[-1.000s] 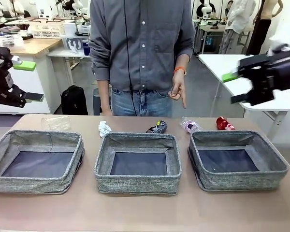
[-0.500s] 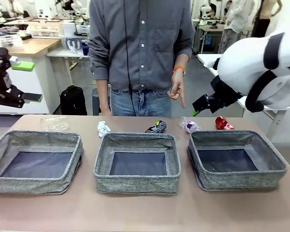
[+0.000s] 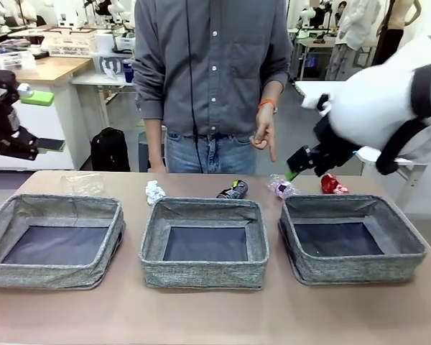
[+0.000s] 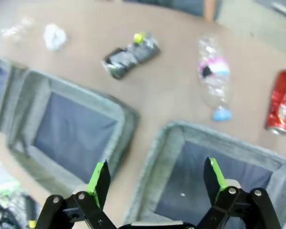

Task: Sort the waste into the appropriate baskets.
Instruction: Pick up the waste item pointed out by the person.

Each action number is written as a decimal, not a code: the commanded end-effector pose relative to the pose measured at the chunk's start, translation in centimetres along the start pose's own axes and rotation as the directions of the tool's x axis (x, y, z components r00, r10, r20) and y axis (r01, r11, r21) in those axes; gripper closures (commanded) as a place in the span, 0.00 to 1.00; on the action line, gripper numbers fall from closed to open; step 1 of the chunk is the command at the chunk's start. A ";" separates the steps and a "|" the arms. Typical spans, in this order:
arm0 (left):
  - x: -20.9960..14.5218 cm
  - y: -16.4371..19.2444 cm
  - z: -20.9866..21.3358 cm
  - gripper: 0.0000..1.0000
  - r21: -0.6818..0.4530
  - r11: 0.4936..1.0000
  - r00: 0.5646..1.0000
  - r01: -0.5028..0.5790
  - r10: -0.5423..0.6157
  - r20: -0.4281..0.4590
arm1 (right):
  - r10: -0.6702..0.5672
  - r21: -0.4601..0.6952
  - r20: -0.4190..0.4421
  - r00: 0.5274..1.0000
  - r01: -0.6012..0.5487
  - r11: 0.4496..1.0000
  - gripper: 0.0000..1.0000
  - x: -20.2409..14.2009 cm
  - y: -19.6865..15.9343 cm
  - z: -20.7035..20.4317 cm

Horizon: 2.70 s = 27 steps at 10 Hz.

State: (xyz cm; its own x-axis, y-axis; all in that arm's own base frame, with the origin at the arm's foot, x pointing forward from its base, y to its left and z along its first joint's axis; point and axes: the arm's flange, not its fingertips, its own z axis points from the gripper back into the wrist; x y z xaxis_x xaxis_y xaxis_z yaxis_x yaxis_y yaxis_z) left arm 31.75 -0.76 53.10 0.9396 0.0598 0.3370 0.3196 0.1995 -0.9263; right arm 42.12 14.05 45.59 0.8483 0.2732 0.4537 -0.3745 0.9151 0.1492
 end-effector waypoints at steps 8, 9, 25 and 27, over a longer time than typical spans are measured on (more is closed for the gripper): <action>0.2 -0.1 -0.1 0.00 -0.021 0.999 1.000 0.024 -0.024 0.003 | -0.003 -0.104 -0.150 0.989 -0.013 0.994 0.00 10.8 -5.7 -14.2; 0.2 -0.1 -0.1 0.00 -0.021 0.999 1.000 0.024 -0.024 0.003 | 0.009 -0.106 -0.166 0.986 -0.027 0.994 0.00 11.3 -5.8 -14.9; 0.2 -0.1 -0.1 0.00 -0.021 0.999 1.000 0.024 -0.024 0.003 | 0.042 -0.114 -0.221 0.974 -0.069 0.991 1.00 11.7 -7.9 -21.0; 0.2 -0.1 -0.1 0.00 -0.021 0.999 1.000 0.024 -0.024 0.003 | 0.039 -0.124 -0.210 0.977 -0.066 0.990 0.96 11.4 -8.3 -20.9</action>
State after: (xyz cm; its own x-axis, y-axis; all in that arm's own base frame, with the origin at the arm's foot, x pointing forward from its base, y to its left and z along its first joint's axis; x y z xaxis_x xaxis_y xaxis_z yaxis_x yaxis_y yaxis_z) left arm 31.79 -0.74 53.08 0.9394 0.0595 0.3376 0.3203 0.1985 -0.9263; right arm 62.81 16.44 31.48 0.8965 0.3557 0.2642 -0.3787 0.9247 0.0400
